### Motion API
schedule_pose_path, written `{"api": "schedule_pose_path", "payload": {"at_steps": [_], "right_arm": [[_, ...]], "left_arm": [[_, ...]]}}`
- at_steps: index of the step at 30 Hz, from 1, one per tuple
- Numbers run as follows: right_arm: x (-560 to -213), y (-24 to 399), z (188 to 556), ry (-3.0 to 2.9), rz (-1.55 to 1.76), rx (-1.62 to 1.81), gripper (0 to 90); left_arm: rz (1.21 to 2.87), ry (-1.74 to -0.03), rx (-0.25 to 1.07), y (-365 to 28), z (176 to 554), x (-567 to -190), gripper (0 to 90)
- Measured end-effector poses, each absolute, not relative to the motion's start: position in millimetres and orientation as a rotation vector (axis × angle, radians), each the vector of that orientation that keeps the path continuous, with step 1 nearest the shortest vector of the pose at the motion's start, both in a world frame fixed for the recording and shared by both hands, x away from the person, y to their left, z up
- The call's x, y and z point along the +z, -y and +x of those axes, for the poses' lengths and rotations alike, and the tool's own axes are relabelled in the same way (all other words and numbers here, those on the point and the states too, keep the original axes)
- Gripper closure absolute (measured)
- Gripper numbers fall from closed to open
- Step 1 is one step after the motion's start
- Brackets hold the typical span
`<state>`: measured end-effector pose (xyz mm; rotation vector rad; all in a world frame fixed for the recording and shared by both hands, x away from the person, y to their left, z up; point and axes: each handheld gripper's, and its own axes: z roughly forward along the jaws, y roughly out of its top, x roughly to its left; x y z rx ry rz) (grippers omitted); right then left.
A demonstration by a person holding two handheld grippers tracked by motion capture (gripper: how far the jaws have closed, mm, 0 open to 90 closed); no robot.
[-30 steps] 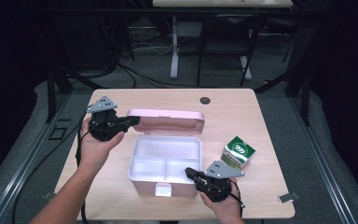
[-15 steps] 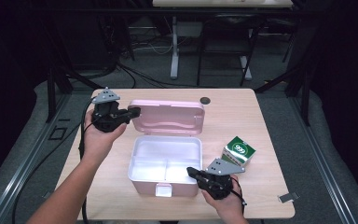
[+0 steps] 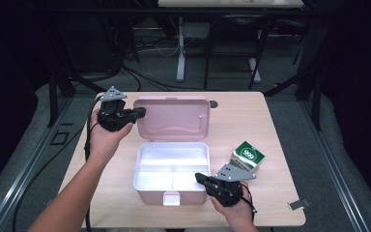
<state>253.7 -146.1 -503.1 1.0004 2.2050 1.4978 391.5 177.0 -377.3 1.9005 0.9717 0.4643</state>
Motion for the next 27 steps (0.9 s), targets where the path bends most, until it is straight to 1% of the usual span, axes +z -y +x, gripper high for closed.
{"api": "schedule_pose_path", "payload": {"at_steps": [10, 14, 16, 21, 24, 27], "right_arm": [[-504.3, 146.1, 253.4, -2.189, 1.009, 1.527, 88.9], [-504.6, 146.4, 253.3, -2.189, 1.0, 1.527, 89.0], [-504.5, 146.3, 253.2, -2.185, 0.998, 1.521, 89.5], [-504.8, 146.8, 251.9, -2.192, 0.993, 1.52, 89.8], [-504.7, 146.8, 251.9, -2.193, 0.996, 1.519, 89.6], [-504.9, 146.9, 251.9, -2.192, 0.992, 1.521, 89.5]], "left_arm": [[1.927, -0.983, 0.447, -179.3, 393.9, -384.6, 75.0], [1.999, -0.973, 0.39, -177.0, 394.4, -387.7, 68.0], [2.04, -0.949, 0.405, -175.2, 392.4, -388.3, 67.4], [2.092, -0.911, 0.379, -174.5, 388.8, -387.5, 65.5], [2.141, -0.883, 0.346, -173.3, 386.1, -385.6, 69.0], [2.182, -0.85, 0.361, -171.8, 383.1, -382.0, 68.7]]}}
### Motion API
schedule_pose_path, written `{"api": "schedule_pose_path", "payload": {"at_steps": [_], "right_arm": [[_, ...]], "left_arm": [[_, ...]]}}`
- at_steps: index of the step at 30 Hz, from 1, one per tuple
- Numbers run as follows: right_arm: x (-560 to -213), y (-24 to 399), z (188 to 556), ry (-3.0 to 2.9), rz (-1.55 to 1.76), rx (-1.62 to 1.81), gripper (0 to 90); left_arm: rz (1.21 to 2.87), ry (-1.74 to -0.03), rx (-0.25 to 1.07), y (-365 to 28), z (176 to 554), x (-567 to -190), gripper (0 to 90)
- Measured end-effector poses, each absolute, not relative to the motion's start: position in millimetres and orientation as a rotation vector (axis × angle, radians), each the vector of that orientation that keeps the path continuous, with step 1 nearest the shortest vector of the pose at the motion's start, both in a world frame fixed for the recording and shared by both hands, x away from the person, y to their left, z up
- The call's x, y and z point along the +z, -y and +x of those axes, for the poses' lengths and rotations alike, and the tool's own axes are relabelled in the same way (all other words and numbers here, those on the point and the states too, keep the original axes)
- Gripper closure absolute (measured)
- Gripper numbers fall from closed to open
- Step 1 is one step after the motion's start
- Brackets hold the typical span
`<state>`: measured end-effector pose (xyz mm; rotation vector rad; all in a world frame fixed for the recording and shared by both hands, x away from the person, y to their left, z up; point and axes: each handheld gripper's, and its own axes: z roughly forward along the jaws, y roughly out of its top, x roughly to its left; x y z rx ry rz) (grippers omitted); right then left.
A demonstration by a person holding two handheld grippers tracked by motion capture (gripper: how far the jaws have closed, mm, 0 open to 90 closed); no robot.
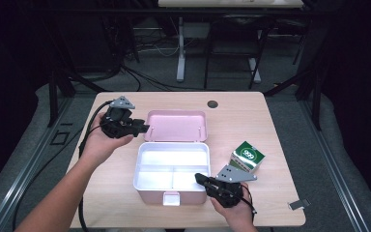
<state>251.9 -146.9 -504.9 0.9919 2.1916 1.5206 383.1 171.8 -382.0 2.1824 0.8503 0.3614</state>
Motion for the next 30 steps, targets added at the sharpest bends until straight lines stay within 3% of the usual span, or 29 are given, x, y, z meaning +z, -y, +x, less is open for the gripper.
{"api": "schedule_pose_path", "payload": {"at_steps": [12, 20, 30], "right_arm": [[-503.0, 145.7, 250.1, -2.215, 1.001, 1.532, 84.4], [-500.9, 145.6, 248.2, -2.22, 0.996, 1.54, 83.5], [-494.3, 159.6, 246.9, -2.161, 1.025, 1.547, 81.5]], "left_arm": [[2.427, -0.667, 0.409, -155.5, 371.4, -369.9, 62.5], [2.594, -0.547, 0.356, -136.3, 368.2, -373.1, 60.8], [2.706, -0.516, 0.294, -121.2, 370.0, -383.5, 61.2]]}}
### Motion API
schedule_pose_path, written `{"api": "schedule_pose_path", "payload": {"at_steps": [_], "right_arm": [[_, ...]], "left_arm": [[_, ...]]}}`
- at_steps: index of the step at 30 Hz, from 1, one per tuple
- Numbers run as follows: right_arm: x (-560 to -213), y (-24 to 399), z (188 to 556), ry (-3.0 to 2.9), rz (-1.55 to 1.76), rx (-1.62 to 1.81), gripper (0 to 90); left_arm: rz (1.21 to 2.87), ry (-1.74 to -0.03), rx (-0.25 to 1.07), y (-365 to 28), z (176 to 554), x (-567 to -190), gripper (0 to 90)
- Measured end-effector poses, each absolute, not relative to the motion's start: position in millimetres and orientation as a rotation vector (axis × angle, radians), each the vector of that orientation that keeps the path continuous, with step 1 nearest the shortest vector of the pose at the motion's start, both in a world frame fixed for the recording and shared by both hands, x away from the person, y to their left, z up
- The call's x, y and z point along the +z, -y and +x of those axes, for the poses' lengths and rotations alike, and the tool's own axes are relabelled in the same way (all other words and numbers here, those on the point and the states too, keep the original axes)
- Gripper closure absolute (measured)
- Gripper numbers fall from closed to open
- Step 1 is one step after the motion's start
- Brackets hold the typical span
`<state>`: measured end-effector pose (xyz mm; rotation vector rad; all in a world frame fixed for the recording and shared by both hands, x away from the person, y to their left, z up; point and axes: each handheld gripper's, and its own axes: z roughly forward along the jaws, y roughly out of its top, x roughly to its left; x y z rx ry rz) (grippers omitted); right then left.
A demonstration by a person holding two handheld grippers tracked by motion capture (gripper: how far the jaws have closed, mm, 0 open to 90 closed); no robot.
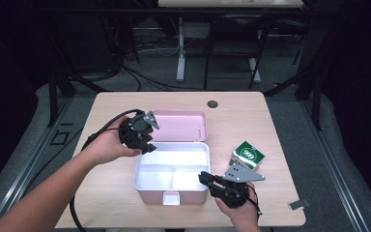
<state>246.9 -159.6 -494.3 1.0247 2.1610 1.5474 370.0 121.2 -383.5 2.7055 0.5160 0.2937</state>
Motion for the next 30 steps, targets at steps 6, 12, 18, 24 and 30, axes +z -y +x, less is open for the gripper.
{"api": "schedule_pose_path", "payload": {"at_steps": [6, 12, 18, 24, 30], "right_arm": [[-492.8, 164.9, 247.9, -2.134, 1.031, 1.573, 79.2], [-491.7, 169.5, 247.6, -2.103, 1.045, 1.575, 76.4], [-491.9, 173.3, 248.6, -2.091, 1.055, 1.573, 75.6], [-491.1, 180.6, 250.2, -2.064, 1.089, 1.543, 75.1], [-490.8, 188.5, 252.3, -2.038, 1.112, 1.557, 74.7]], "left_arm": [[2.768, -0.459, 0.271, -110.3, 367.6, -388.0, 61.4], [2.825, -0.392, 0.246, -100.5, 364.2, -394.2, 61.5], [2.857, -0.338, 0.236, -91.2, 362.1, -397.0, 62.9], [2.878, -0.286, 0.209, -82.4, 360.3, -401.4, 66.0], [2.941, -0.243, 0.198, -74.2, 358.5, -409.8, 69.3]]}}
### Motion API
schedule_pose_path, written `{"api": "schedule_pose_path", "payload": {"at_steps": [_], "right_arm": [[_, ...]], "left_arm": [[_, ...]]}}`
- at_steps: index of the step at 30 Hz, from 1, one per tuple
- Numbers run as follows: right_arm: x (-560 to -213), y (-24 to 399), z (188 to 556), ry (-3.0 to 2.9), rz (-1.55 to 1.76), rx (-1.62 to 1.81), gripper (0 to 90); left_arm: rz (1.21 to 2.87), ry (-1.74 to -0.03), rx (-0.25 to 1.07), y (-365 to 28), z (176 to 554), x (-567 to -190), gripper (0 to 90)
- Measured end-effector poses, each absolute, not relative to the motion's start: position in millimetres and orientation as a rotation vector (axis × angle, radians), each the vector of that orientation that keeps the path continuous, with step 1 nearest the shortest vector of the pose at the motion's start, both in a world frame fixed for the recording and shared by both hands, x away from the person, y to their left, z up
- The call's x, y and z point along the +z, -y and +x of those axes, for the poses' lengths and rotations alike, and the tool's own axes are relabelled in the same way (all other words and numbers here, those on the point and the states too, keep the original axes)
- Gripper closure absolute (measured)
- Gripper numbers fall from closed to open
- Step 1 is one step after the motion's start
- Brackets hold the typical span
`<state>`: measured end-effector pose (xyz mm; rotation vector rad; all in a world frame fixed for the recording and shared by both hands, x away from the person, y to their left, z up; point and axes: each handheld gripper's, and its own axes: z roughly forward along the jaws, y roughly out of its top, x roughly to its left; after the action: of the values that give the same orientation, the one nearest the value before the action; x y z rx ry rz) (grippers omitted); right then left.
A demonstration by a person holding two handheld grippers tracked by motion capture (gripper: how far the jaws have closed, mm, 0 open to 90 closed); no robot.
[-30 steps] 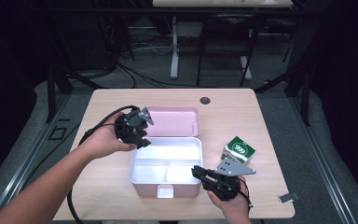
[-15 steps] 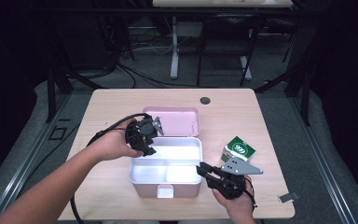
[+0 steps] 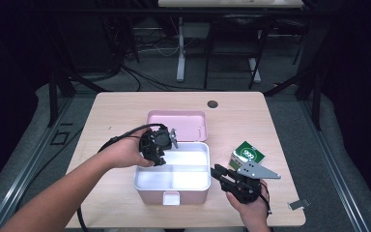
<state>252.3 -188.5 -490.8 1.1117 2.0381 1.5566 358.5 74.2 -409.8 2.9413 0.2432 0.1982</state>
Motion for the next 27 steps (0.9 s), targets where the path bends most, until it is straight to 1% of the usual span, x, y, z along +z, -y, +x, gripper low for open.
{"api": "schedule_pose_path", "payload": {"at_steps": [5, 11, 13, 19, 27], "right_arm": [[-491.4, 191.8, 253.4, -2.03, 1.125, 1.553, 74.6], [-492.1, 192.7, 254.0, -2.029, 1.131, 1.552, 74.4], [-492.4, 193.0, 254.1, -2.029, 1.133, 1.55, 74.4], [-492.6, 194.3, 254.3, -2.025, 1.135, 1.552, 74.3], [-494.9, 194.0, 255.6, -2.033, 1.143, 1.549, 74.2]], "left_arm": [[2.968, -0.2, 0.179, -66.6, 357.3, -415.1, 74.2], [2.986, -0.167, 0.164, -58.0, 356.1, -420.1, 76.4], [2.99, -0.156, 0.14, -54.8, 355.2, -422.6, 78.7], [3.02, -0.131, 0.158, -46.5, 355.5, -429.4, 84.1], [3.05, -0.117, 0.158, -41.9, 356.3, -433.3, 85.5]]}}
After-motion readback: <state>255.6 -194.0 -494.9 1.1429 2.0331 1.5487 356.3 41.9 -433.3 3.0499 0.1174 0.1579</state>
